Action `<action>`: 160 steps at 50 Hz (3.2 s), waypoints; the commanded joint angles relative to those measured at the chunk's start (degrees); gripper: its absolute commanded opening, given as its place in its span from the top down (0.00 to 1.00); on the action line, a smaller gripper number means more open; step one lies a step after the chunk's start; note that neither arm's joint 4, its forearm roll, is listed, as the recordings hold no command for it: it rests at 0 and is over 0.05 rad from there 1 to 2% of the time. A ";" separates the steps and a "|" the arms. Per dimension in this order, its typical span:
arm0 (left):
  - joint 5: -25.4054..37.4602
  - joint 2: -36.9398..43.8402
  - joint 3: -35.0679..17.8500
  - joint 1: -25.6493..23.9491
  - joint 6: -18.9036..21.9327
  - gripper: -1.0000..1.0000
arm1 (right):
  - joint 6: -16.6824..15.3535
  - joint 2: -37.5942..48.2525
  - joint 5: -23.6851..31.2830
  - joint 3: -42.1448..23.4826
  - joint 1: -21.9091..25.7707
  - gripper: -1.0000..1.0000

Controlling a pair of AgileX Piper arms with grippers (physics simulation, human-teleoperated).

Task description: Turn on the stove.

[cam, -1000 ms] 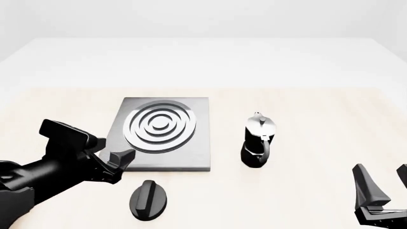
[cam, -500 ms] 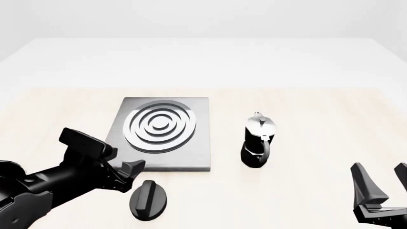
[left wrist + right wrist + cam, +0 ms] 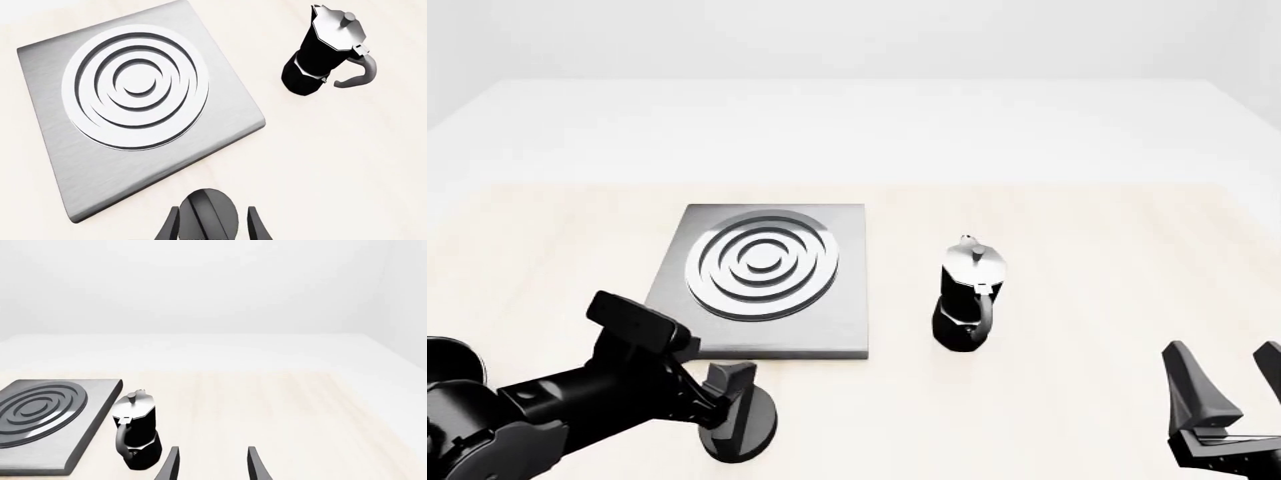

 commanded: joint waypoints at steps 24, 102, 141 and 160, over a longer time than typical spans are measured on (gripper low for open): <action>-4.93 1.82 5.35 0.59 -0.53 0.00 | 0.65 -2.50 2.11 -0.02 -0.12 0.00; -19.58 18.27 6.44 0.65 -2.77 0.00 | 1.85 -2.02 1.80 -0.02 -0.10 0.00; -20.05 19.03 5.33 5.76 -0.93 0.00 | 2.23 0.04 0.14 -0.01 -0.02 0.00; -19.71 18.82 4.65 9.57 -0.20 0.00 | 2.10 0.02 0.35 0.00 0.11 0.00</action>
